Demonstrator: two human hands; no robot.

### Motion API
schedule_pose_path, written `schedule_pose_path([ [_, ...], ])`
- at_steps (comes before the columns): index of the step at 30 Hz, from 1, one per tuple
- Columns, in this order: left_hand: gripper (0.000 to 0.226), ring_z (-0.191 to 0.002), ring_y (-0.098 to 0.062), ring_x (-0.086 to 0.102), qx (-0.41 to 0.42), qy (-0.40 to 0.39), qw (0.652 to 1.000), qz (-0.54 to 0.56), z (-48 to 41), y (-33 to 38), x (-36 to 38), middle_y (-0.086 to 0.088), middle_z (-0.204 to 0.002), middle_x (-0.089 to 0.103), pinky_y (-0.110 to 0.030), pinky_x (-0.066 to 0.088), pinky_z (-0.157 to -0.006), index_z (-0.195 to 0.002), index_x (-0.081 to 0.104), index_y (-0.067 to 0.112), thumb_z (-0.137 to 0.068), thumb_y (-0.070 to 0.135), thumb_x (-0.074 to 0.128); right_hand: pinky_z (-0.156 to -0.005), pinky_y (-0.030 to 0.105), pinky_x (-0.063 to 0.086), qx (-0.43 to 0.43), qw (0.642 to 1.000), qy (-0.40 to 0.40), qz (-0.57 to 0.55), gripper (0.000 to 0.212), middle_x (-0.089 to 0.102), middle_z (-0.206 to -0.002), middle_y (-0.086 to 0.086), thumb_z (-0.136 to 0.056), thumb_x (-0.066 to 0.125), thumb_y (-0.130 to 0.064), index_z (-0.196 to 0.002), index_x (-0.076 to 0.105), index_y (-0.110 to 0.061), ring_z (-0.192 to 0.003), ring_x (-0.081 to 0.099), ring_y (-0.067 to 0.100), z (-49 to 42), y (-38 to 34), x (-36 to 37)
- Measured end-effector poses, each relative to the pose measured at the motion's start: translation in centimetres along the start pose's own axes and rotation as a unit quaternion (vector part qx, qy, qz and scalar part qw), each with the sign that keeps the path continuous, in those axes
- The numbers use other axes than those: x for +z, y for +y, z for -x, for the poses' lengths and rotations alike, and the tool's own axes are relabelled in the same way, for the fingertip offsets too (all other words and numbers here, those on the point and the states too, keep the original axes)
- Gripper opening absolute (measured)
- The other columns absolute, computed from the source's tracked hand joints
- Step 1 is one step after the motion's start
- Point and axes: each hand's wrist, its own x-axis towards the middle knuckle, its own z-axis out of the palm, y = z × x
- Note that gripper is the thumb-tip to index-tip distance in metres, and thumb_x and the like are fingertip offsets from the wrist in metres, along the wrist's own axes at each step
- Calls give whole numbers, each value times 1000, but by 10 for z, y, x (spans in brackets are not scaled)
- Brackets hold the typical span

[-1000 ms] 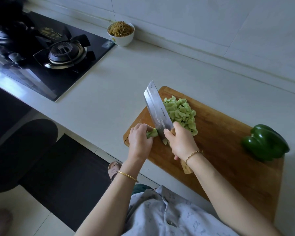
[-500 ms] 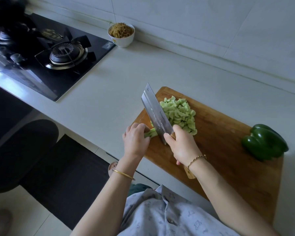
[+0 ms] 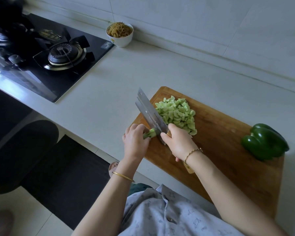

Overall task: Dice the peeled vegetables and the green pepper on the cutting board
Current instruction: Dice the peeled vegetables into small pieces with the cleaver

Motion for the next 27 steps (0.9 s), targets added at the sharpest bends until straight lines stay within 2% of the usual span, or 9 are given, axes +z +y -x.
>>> schedule_pose_path([
  [4,20,-113,-22,42,-3,6,1000,12,1,-1,2,1,-111,56,-34,29,-91,-100,64,18,-81,12,66,-32,21,40,17,997,34,-66,25,47,-71,2,-101,42,-30,-97,45,-6,-45,47,15,1,5,7],
  [7,20,-113,-21,41,-4,10,1000,22,2,-1,3,1,-112,56,-33,27,-91,-100,64,18,-81,11,66,-33,22,41,5,995,48,-82,25,48,-70,3,-101,42,-31,-100,46,-6,-45,47,15,5,5,4],
  [15,18,-111,-21,41,-1,17,999,32,2,-3,5,2,-109,56,-37,29,-95,-97,65,18,-81,11,67,-33,24,44,-12,998,31,-52,21,50,-72,3,-101,42,-30,-103,46,-10,-46,50,17,10,2,3],
  [19,17,-111,-21,42,-2,19,999,27,2,-2,5,1,-111,57,-38,31,-94,-98,65,18,-82,12,66,-33,23,43,-4,999,23,-24,17,52,-80,2,-101,41,-31,-106,43,-15,-50,55,19,7,-2,2],
  [22,17,-112,-22,42,-4,20,999,27,2,-2,4,1,-112,57,-39,33,-95,-98,65,18,-82,14,67,-35,30,50,-3,1000,19,-2,19,53,-86,2,-101,40,-31,-104,44,-13,-54,59,22,4,-5,7],
  [27,26,-111,-25,45,7,-10,999,41,0,-6,-2,-1,-112,59,-43,37,-97,-103,67,16,-79,6,66,-38,32,52,8,997,40,-58,25,55,-81,7,-101,42,-30,-108,47,-7,-54,57,22,4,-1,9],
])
